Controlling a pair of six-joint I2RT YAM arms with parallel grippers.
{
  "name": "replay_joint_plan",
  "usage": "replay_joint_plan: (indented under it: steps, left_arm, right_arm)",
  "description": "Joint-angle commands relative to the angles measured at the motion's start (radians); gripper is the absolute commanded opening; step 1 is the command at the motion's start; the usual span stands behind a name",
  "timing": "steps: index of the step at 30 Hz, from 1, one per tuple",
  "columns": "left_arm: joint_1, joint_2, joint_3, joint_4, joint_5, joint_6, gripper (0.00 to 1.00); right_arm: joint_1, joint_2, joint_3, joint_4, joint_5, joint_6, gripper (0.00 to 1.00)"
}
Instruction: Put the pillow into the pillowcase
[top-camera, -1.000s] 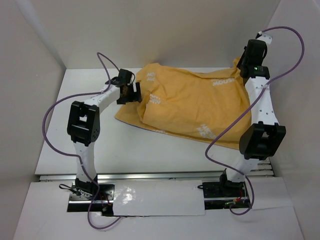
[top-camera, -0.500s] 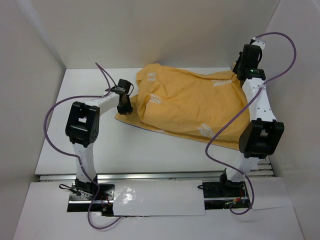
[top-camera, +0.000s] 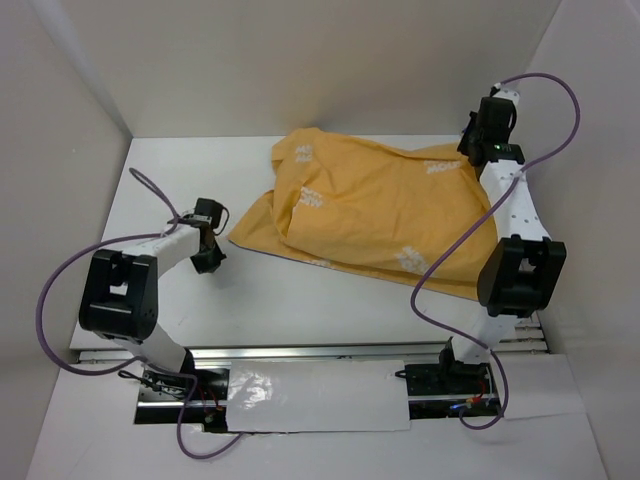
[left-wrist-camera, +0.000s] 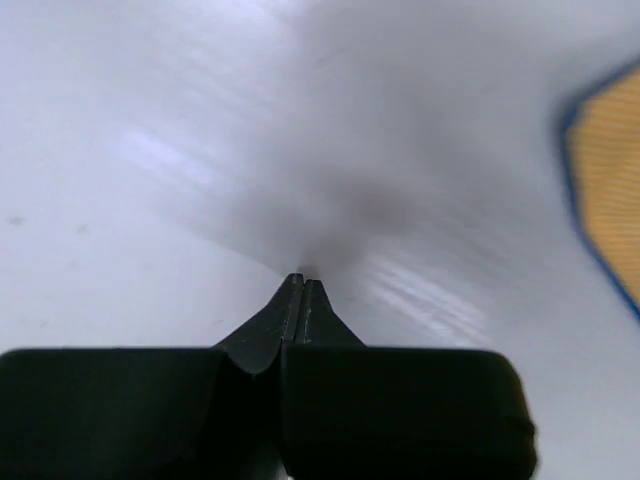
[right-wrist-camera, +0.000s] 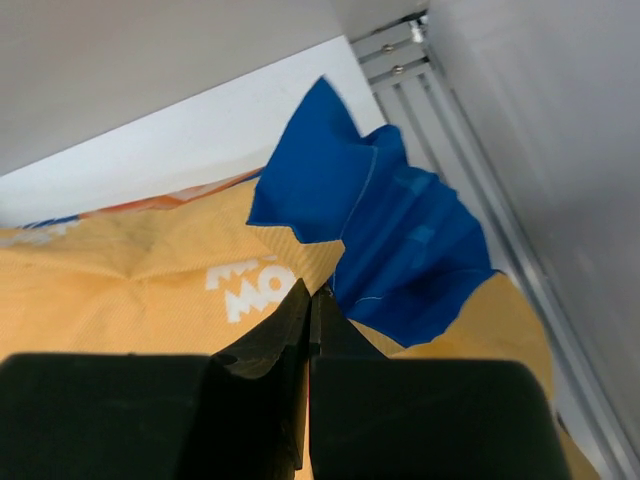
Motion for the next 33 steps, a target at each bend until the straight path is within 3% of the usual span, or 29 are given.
replay_joint_plan:
  steps: [1,3,4,5,6,9,10,13,19,22,25,26,27,30,33]
  left_arm:
    - [0.041,-0.065,-0.047,-0.060,-0.054,-0.081,0.00]
    - [0.041,-0.075,-0.023,-0.071,-0.033,-0.069,0.00]
    - [0.051,-0.076,-0.006,-0.071,0.002,-0.059,0.12]
    - [0.051,-0.085,0.005,-0.071,0.019,-0.050,0.46]
    - [0.051,-0.085,0.015,-0.018,0.059,-0.018,0.60]
    - [0.051,-0.111,0.005,0.120,0.137,0.048,0.85]
    - [0.061,-0.111,0.005,0.198,0.183,0.092,1.00]
    - [0.071,-0.039,0.054,0.233,0.223,0.138,1.00]
    - [0.081,0.150,0.118,0.277,0.337,0.169,0.93]
    - [0.081,0.208,0.138,0.290,0.358,0.169,0.79]
    - [0.071,0.217,0.138,0.312,0.367,0.160,0.37]
    - [0.071,0.217,0.138,0.313,0.367,0.148,0.14]
    - [0.071,0.217,0.126,0.325,0.384,0.148,0.00]
    - [0.071,0.166,0.094,0.366,0.406,0.136,0.00]
    - [0.071,0.058,0.040,0.304,0.279,0.074,0.00]
  right_arm:
    - [0.033,-0.033,-0.050,0.084,-0.102,0.001,0.00]
    - [0.047,-0.021,-0.061,0.093,-0.102,0.001,0.00]
    - [0.059,-0.006,-0.061,0.093,-0.102,0.001,0.00]
    - [0.059,0.010,-0.061,0.093,-0.088,0.001,0.00]
    - [0.071,0.010,-0.047,0.082,-0.067,0.001,0.00]
    - [0.084,0.020,-0.038,0.070,-0.044,-0.009,0.00]
    - [0.084,0.020,-0.038,0.070,-0.044,-0.009,0.00]
    - [0.084,0.020,-0.038,0.070,-0.034,-0.009,0.00]
    - [0.084,0.020,-0.038,0.059,-0.016,-0.009,0.00]
    - [0.093,0.010,-0.029,0.059,-0.007,-0.009,0.00]
    - [0.093,-0.001,-0.029,0.059,-0.007,-0.009,0.00]
    - [0.093,-0.001,-0.029,0.059,-0.007,-0.009,0.00]
    - [0.093,-0.001,-0.029,0.059,-0.007,-0.009,0.00]
    - [0.102,-0.001,-0.038,0.059,-0.007,-0.009,0.00]
    - [0.102,-0.010,-0.059,0.059,0.004,-0.009,0.00]
